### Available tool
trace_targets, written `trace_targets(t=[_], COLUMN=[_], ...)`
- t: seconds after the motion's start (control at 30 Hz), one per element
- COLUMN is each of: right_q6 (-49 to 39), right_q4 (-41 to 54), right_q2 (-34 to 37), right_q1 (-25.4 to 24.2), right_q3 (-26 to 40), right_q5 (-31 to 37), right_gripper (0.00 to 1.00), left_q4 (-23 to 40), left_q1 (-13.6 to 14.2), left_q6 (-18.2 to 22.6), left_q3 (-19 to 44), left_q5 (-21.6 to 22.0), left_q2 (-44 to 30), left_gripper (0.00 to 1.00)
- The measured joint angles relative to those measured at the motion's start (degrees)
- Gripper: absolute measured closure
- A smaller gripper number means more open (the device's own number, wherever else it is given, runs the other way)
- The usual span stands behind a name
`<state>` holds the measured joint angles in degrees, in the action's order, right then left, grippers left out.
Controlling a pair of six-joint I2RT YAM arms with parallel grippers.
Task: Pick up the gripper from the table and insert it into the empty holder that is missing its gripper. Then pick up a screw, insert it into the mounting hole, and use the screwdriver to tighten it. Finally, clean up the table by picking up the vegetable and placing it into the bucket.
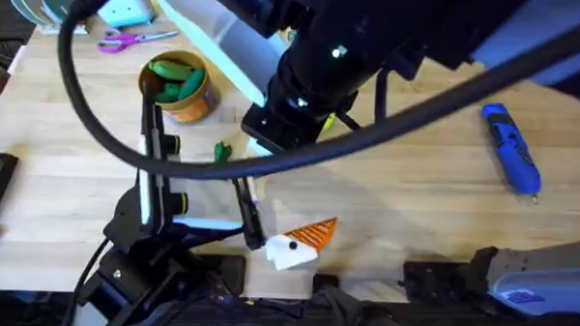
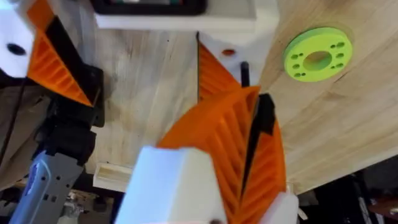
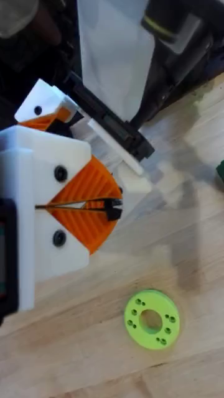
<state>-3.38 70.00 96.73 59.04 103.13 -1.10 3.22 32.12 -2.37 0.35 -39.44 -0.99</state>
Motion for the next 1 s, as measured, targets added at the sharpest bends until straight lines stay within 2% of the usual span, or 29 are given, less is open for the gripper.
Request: trace_targets(t=[1.0], right_q6=[1.49], right_q4=[0.62], right_q2=[-0.55], right_q1=[0.57], right_q3=[0.0], right_q5=[-0.98], right_gripper=[0.994], left_q4=[0.0], left_q1=[0.0], left_q6=[0.02], left_q3=[0.01], left_q5=[0.0], left_q2=[0.0], left_gripper=[0.009])
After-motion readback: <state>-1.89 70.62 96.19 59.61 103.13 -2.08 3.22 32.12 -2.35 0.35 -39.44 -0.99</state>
